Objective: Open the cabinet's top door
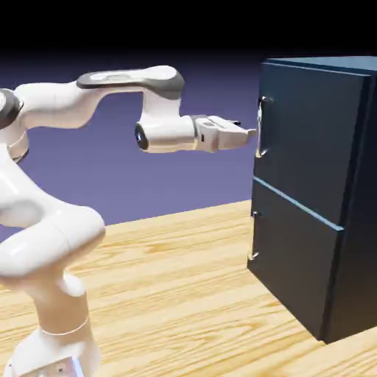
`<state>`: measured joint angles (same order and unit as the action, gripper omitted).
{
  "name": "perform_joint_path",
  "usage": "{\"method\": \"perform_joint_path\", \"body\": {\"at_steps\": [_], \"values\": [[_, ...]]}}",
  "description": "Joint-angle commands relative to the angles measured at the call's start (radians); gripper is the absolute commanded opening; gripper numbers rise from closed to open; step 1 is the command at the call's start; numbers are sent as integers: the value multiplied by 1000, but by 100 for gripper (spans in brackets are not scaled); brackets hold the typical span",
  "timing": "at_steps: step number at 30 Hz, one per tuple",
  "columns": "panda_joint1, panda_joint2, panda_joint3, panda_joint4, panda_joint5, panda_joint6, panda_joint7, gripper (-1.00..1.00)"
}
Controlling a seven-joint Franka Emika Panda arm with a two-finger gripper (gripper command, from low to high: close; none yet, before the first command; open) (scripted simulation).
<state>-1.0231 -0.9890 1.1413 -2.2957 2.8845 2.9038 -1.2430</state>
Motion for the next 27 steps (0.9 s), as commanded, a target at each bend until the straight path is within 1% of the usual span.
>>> {"method": "perform_joint_path", "body": {"at_steps": [1, 4, 5, 6, 10, 15, 21, 27], "values": [[-34, 10, 20, 25, 3, -5, -1, 0], [-141, 41, 82, 104, 13, -19, -6, 0], [-141, 41, 82, 104, 13, -19, -6, -100], [-141, 41, 82, 104, 13, -19, -6, -100], [4, 110, -23, 3, -11, -92, -90, -100], [185, 118, -177, -148, -149, -214, -52, -100], [377, 76, -394, -329, -366, -385, 24, -100], [484, 6, -611, -476, -611, -580, 97, -100]]}}
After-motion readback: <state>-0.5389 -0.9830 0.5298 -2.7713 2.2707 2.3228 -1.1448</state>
